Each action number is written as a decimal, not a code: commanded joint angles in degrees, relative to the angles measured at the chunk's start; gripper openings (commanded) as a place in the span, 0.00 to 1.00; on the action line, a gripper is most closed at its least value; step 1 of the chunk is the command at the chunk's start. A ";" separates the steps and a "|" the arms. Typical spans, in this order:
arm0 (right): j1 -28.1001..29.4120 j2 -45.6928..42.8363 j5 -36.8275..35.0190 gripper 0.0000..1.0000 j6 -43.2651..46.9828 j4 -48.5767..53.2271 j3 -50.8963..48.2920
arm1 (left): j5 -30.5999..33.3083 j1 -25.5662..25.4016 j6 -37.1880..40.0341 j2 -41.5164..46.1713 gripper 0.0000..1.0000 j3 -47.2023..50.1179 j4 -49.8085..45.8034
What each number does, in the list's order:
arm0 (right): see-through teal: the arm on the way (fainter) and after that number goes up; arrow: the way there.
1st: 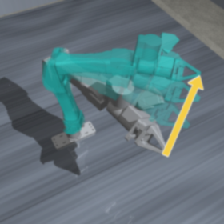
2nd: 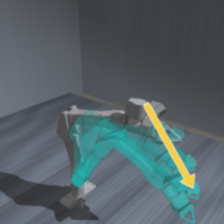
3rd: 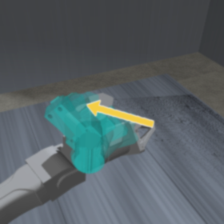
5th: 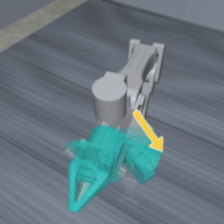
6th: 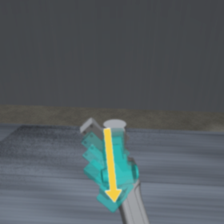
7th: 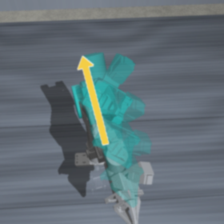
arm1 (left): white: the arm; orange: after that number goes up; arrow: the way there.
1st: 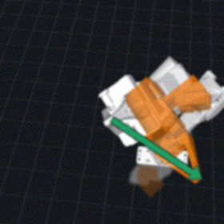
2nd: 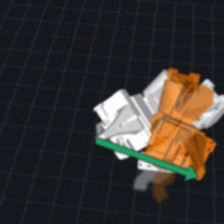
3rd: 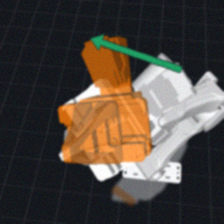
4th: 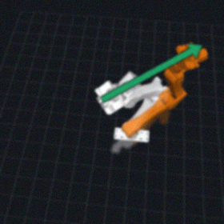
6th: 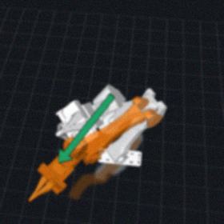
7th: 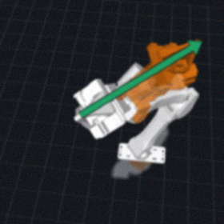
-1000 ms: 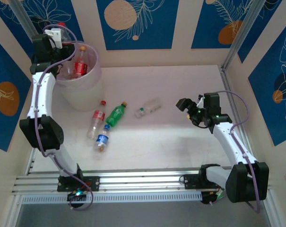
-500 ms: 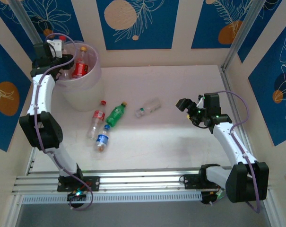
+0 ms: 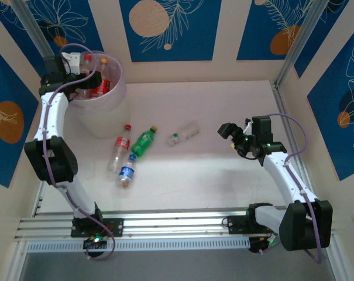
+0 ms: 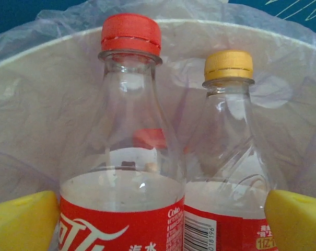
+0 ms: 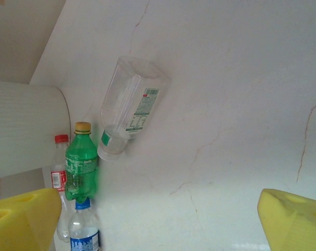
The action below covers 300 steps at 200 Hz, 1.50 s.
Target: Put the plastic bottles in the bin
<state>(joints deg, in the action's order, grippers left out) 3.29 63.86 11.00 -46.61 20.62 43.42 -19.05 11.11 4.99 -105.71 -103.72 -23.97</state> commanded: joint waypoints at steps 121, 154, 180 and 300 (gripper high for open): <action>0.03 -1.28 1.73 0.97 -0.57 -0.29 -1.23 | 0.02 -0.21 -5.17 -1.15 0.45 -2.74 -1.24; 0.31 -1.28 1.65 0.97 -0.74 -0.54 -1.38 | -0.10 -0.22 -5.52 -1.34 0.41 1.71 0.16; 0.38 -1.01 1.56 0.97 -0.76 -0.56 -1.01 | -0.15 -0.26 -5.52 -0.88 0.38 4.27 0.90; 2.22 1.26 1.41 0.97 -0.73 -1.20 0.94 | -1.05 -0.67 -3.62 7.75 0.76 -2.43 -4.35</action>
<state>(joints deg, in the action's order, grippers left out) 4.93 64.45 10.98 -47.00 20.08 42.96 -19.70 10.96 0.54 -103.81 -104.75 -26.79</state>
